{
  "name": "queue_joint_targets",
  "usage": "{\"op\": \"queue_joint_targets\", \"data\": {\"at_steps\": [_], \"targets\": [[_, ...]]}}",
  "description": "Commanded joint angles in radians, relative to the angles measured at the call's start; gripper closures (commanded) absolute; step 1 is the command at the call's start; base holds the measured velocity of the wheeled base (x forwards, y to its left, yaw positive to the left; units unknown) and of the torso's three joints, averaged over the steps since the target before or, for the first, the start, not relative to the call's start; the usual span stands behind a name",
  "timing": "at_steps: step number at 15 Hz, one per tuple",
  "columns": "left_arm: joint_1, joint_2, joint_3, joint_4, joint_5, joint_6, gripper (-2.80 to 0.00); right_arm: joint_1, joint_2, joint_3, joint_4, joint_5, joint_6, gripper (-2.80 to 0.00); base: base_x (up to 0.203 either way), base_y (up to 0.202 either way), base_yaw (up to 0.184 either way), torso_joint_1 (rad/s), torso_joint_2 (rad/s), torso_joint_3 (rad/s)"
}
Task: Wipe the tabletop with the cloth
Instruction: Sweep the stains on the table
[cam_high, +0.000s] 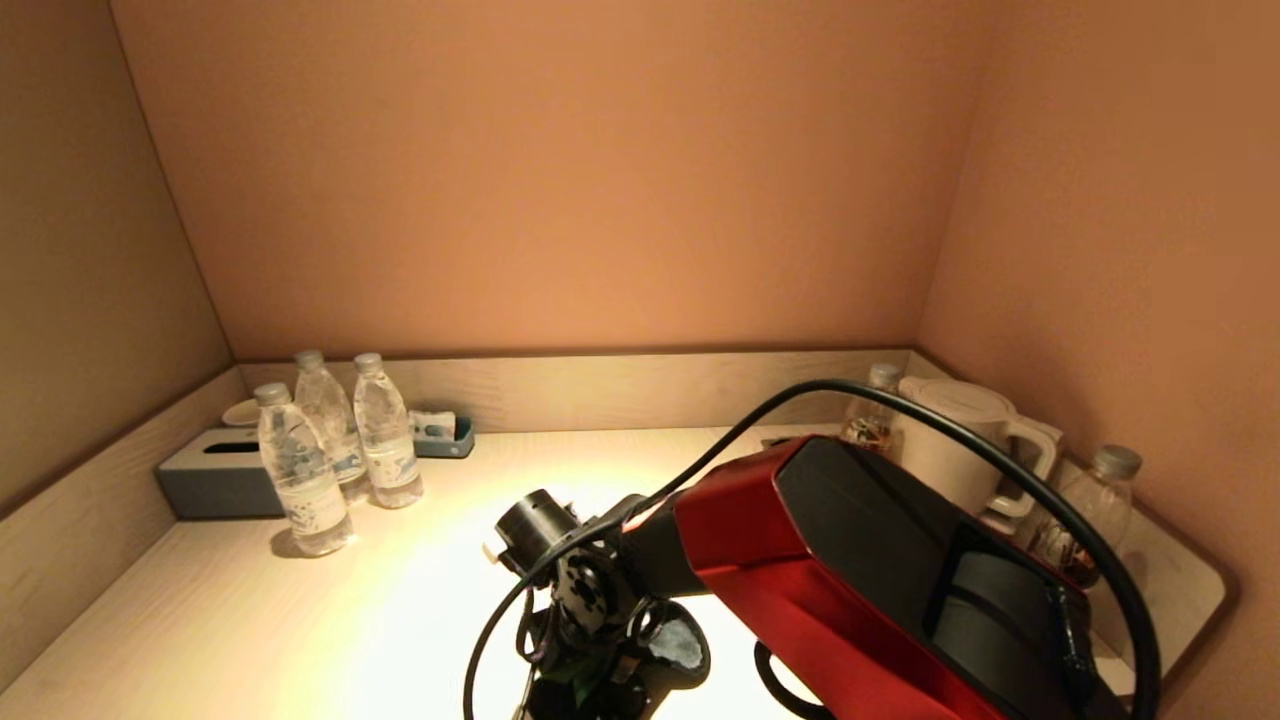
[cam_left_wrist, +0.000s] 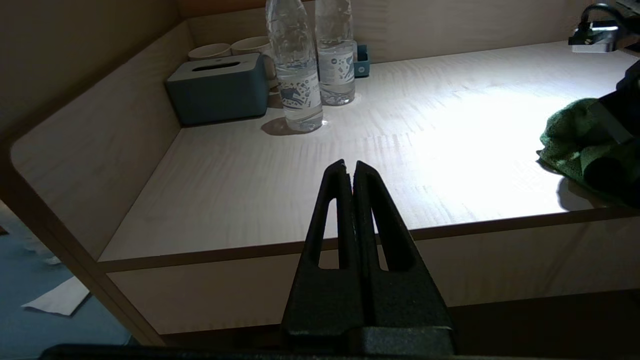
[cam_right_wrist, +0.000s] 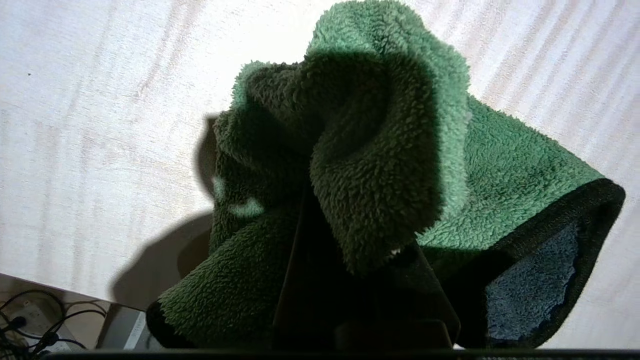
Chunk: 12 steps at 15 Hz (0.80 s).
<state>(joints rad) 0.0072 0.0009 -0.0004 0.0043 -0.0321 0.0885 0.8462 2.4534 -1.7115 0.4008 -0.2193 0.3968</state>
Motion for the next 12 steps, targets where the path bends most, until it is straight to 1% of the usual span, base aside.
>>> {"op": "queue_joint_targets", "data": {"at_steps": [1, 6, 7, 9, 10, 11, 12], "targets": [[0.000, 0.001, 0.000, 0.000, 0.000, 0.000, 0.00, 0.004, 0.006, -0.002, 0.001, -0.003, 0.002, 0.00, 0.000, 0.000, 0.000, 0.000, 0.00, 0.000], [0.000, 0.001, -0.001, 0.000, 0.000, -0.001, 0.00, 0.000, 0.009, -0.006, -0.005, -0.006, -0.005, 0.00, 0.000, 0.000, 0.000, 0.000, 0.00, 0.000], [0.000, 0.001, -0.001, 0.000, 0.000, -0.001, 0.00, -0.036, 0.037, -0.042, -0.020, -0.013, -0.026, 0.00, 0.000, 0.000, 0.000, 0.000, 0.00, 0.000], [0.000, 0.001, -0.001, 0.000, 0.000, -0.001, 0.00, -0.157, 0.116, -0.191, -0.053, -0.027, -0.073, 0.00, 0.000, 0.000, 0.000, 0.000, 0.00, 0.000], [0.000, 0.001, -0.001, 0.000, 0.000, 0.000, 0.00, -0.211, 0.138, -0.219, -0.059, -0.032, -0.077, 0.00, 0.000, 0.000, 0.000, 0.000, 0.00, 0.000], [0.000, 0.001, -0.001, 0.000, 0.000, 0.000, 0.00, -0.286, 0.136, -0.218, -0.062, -0.038, -0.073, 0.00, 0.000, 0.000, 0.000, 0.000, 0.00, 0.000], [0.000, 0.001, -0.001, 0.000, 0.000, 0.000, 0.00, -0.324, 0.132, -0.215, -0.065, -0.043, -0.070, 0.00, 0.000, 0.000, 0.000, 0.000, 0.00, 0.000]]}}
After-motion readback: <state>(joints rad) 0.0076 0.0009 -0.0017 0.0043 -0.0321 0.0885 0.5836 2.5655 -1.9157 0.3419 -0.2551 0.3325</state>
